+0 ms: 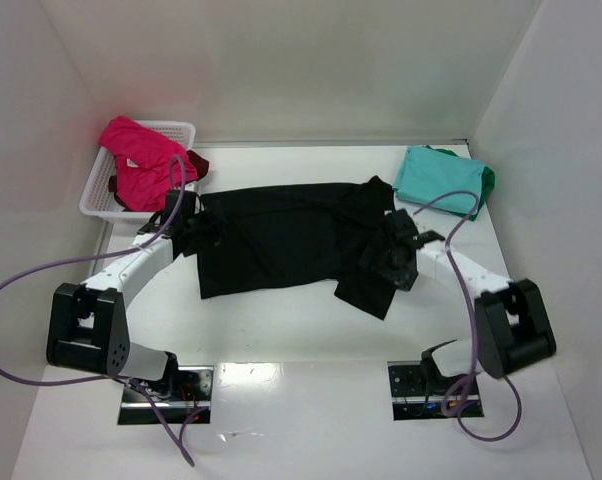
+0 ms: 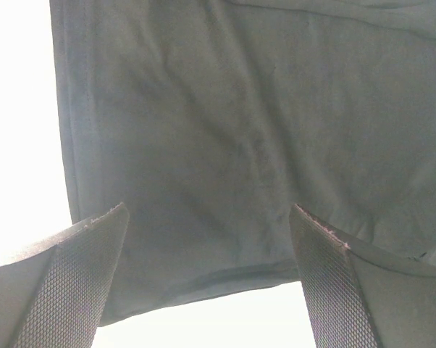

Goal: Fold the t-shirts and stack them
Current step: Grap the side of the flattened tshirt closest away from the robot with both arms

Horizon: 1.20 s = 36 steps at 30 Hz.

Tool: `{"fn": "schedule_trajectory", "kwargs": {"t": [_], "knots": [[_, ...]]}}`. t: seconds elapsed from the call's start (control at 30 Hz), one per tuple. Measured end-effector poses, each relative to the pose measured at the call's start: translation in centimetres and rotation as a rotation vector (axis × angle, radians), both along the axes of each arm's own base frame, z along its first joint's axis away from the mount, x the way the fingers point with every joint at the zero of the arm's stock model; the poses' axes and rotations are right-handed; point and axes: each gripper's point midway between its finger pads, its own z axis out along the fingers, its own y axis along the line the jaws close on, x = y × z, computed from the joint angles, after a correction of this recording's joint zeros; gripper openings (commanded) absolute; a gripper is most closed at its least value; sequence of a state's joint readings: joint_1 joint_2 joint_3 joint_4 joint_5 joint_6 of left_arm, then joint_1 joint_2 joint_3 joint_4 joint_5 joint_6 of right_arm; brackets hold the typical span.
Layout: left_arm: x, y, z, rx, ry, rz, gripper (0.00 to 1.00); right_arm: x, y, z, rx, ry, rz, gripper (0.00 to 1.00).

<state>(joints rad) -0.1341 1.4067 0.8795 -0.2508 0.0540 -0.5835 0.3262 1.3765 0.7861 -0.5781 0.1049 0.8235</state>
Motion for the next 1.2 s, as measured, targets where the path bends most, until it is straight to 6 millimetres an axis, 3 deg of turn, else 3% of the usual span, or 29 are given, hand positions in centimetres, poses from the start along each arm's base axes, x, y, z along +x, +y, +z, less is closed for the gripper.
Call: {"fn": "schedule_trajectory", "kwargs": {"t": [0.07, 0.13, 0.47, 0.73, 1.1, 1.2], "knots": [[0.1, 0.1, 0.0, -0.001, -0.002, 0.002, 0.99, -2.7, 1.0, -0.3, 0.040, 0.009, -0.001, 1.00], [0.1, 0.1, 0.1, -0.002, -0.005, 0.002, 0.99, -4.1, 1.2, -0.2, 0.070, 0.005, -0.020, 1.00], [0.1, 0.1, 0.4, -0.004, -0.013, 0.008, 0.99, -5.9, 1.1, -1.3, 0.093, 0.032, -0.090, 1.00], [-0.2, 0.4, 3.9, -0.026, -0.122, 0.046, 0.99, -6.3, 0.6, -2.2, 0.054, 0.066, -0.104, 0.97], [-0.6, 1.0, 5.6, -0.025, -0.169, 0.078, 0.99, -6.6, 1.0, -3.1, 0.007, 0.132, -0.088, 0.68], [-0.6, 1.5, 5.7, -0.022, -0.173, 0.091, 0.99, -6.5, 1.1, -3.2, -0.004, 0.149, -0.081, 0.51]]}}
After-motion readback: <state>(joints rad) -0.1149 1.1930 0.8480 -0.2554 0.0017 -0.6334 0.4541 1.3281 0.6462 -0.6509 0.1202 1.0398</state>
